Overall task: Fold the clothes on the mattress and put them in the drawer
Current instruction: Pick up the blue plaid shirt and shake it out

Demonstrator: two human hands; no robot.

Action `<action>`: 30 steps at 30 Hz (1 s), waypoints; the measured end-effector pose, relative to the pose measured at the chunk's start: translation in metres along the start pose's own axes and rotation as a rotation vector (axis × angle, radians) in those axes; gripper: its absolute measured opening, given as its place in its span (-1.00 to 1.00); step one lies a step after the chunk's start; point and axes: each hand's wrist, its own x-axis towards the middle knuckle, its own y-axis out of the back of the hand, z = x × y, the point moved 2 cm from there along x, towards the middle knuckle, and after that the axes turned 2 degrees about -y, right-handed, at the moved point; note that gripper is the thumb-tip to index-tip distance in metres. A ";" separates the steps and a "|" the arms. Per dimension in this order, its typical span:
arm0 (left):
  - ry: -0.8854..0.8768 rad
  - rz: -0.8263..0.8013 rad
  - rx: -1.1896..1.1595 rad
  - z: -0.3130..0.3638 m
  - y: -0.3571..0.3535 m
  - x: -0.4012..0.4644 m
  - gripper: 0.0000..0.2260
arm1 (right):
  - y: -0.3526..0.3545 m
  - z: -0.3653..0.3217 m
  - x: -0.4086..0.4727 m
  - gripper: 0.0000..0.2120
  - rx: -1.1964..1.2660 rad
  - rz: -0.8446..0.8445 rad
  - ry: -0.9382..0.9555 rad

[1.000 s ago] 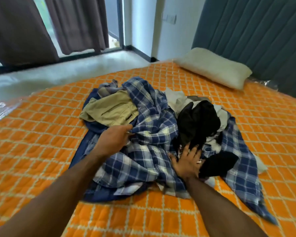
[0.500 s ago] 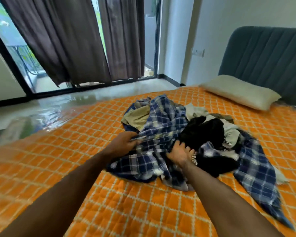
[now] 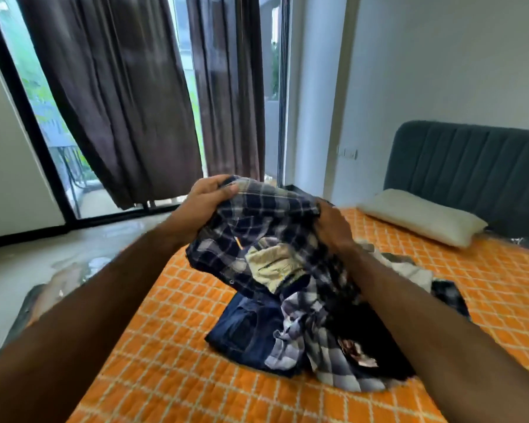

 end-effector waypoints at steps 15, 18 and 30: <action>-0.142 0.232 0.355 0.091 -0.033 -0.046 -0.42 | 0.129 -0.234 -0.052 -0.63 0.597 -0.202 0.398; -0.154 0.354 0.536 0.094 -0.020 -0.060 -0.70 | 0.112 -0.210 -0.064 -0.64 0.793 -0.293 0.337; -0.298 0.884 0.104 0.155 0.067 -0.092 -0.78 | -0.029 -0.198 -0.107 -0.92 0.740 -0.650 0.183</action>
